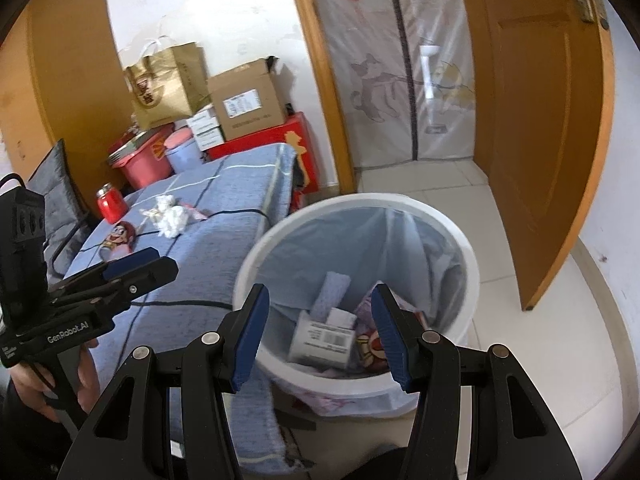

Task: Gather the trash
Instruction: 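Move both tools back over the table toward the remaining trash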

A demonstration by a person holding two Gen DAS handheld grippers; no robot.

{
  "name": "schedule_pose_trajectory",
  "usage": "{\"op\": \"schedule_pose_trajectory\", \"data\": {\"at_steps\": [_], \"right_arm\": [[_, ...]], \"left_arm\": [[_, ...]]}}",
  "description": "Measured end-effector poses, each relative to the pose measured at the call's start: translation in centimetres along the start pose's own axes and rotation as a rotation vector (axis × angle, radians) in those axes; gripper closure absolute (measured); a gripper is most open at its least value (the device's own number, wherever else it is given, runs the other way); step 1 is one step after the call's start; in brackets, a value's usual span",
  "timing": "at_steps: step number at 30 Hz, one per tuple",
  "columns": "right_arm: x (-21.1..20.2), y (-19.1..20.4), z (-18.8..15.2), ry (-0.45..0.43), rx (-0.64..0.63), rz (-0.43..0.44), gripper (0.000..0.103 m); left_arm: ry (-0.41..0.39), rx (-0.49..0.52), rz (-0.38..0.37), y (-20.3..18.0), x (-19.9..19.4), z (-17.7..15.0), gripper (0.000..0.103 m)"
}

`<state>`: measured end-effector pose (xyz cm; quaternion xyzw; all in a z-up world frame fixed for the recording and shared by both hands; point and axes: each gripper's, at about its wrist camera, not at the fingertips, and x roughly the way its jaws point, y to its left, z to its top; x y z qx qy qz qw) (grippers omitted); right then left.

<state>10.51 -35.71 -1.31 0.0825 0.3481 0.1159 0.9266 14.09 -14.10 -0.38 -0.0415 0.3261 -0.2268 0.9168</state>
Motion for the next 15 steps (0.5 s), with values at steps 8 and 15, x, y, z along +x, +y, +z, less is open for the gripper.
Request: {"op": "schedule_pose_trajectory", "data": {"at_steps": [8, 15], "right_arm": [[0.0, 2.8, -0.1, -0.002, -0.040, 0.053, 0.049], [0.4, 4.7, -0.4, 0.005, -0.063, 0.092, 0.049]], "left_arm": [[-0.022, -0.019, 0.059, 1.7, -3.1, -1.0, 0.043], [-0.035, -0.040, 0.107, 2.7, -5.0, -2.0, 0.043]]}}
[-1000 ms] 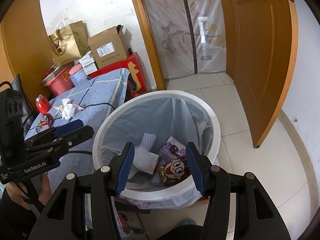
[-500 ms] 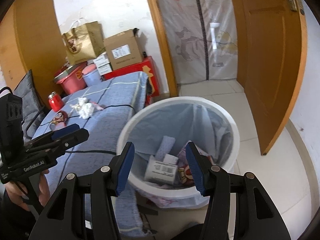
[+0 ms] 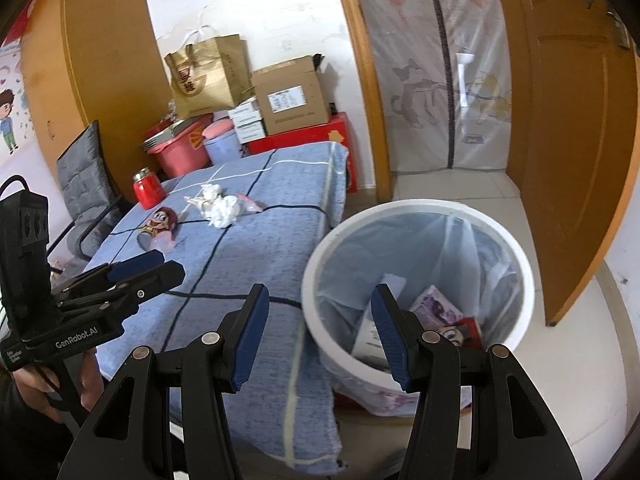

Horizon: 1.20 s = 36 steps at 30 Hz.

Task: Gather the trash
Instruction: 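Move both tools back over the table toward the remaining trash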

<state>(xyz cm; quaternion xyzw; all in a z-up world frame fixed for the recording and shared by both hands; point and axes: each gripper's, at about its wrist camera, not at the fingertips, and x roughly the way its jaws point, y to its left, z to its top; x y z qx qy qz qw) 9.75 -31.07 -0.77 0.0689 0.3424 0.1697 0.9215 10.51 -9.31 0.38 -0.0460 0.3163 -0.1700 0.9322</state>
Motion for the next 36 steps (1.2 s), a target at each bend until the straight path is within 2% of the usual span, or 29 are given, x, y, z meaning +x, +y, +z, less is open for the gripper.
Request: {"op": "schedule_pose_trajectory", "data": {"at_steps": [18, 36], "right_arm": [[3.2, 4.5, 0.0, 0.049, -0.076, 0.106, 0.049], [7.6, 9.4, 1.3, 0.092, -0.170, 0.204, 0.049]], "left_arm": [[-0.015, -0.091, 0.131, 5.6, -2.7, -2.1, 0.043], [-0.052, -0.179, 0.276, 12.7, -4.8, -1.2, 0.043]]}}
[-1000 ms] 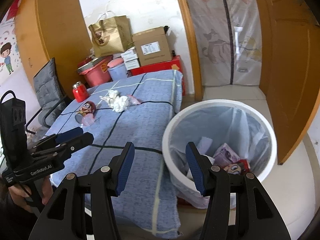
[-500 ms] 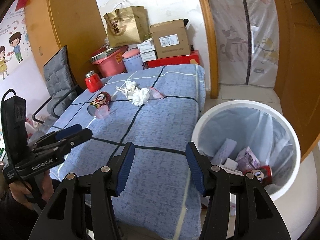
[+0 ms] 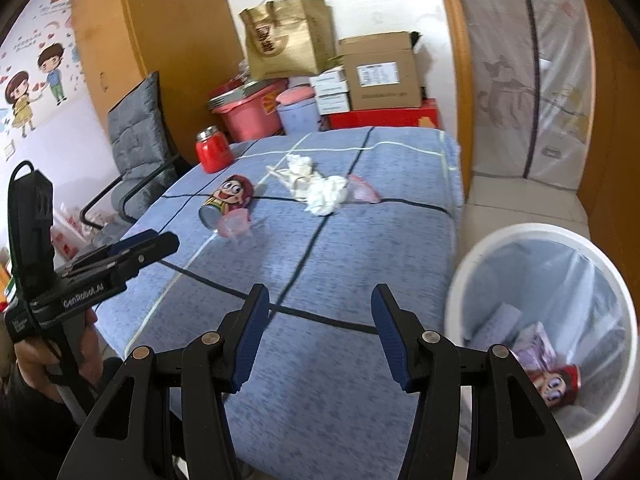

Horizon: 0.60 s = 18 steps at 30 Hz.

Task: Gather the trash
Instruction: 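Move both tools back over the table toward the remaining trash, then grasp the clear plastic cup with the right gripper while the left grasps the red cartoon can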

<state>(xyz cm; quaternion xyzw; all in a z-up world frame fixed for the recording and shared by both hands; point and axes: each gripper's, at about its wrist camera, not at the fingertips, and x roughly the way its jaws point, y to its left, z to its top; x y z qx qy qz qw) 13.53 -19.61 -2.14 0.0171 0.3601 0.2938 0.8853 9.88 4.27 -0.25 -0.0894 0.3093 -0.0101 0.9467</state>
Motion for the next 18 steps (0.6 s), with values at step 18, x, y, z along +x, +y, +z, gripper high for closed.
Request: {"op": "schedule_pose_trajectory", "data": {"at_steps": [18], "right_arm": [[10.0, 6.4, 3.4, 0.100, -0.175, 0.101, 0.049]], "left_arm": [[-0.010, -0.076, 0.071, 6.6, 0.7, 0.6, 0.043]]}}
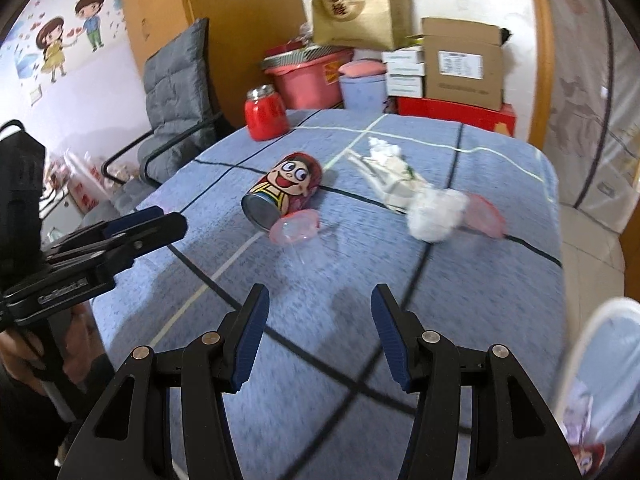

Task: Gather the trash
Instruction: 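Grasp the clear plastic cup with the right gripper while the left grasps the red cartoon can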

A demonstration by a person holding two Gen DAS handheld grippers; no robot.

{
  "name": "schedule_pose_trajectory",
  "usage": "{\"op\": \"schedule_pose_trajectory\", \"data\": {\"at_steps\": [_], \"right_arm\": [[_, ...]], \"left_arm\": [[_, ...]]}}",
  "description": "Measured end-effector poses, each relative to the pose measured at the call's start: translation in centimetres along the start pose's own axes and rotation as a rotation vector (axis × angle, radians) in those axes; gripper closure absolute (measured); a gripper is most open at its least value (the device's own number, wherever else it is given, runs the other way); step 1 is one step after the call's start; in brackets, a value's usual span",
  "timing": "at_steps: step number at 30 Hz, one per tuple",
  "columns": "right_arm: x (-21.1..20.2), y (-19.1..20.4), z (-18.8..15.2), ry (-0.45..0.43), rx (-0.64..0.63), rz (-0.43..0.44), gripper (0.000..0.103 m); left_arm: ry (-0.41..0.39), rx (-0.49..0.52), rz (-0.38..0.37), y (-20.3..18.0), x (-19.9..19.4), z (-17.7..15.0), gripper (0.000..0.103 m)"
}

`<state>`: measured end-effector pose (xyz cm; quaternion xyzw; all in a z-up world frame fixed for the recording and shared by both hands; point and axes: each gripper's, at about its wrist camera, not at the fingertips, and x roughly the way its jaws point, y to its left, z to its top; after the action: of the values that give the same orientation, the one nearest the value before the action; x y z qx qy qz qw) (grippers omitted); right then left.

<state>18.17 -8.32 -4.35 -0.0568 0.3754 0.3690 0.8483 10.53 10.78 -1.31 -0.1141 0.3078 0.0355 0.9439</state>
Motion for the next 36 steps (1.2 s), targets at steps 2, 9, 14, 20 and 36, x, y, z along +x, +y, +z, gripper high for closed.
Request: {"op": "schedule_pose_trajectory", "data": {"at_steps": [2, 9, 14, 20, 36], "right_arm": [[1.2, 0.2, 0.5, 0.015, -0.012, 0.005, 0.049], [4.9, 0.4, 1.8, 0.061, -0.025, 0.022, 0.049], [6.3, 0.5, 2.5, 0.078, -0.035, 0.032, 0.049], [6.7, 0.0, 2.3, 0.101, -0.020, 0.051, 0.074], [2.1, -3.7, 0.5, 0.046, 0.102, 0.014, 0.074]], "left_arm": [[0.001, -0.007, 0.002, 0.6, 0.1, 0.0, 0.043], [-0.006, -0.021, 0.002, 2.2, 0.6, 0.6, 0.043], [-0.008, -0.021, -0.006, 2.6, 1.2, 1.1, 0.043], [-0.002, -0.015, -0.021, 2.2, 2.3, 1.7, 0.043], [0.072, -0.029, -0.024, -0.7, 8.2, 2.3, 0.043]]}}
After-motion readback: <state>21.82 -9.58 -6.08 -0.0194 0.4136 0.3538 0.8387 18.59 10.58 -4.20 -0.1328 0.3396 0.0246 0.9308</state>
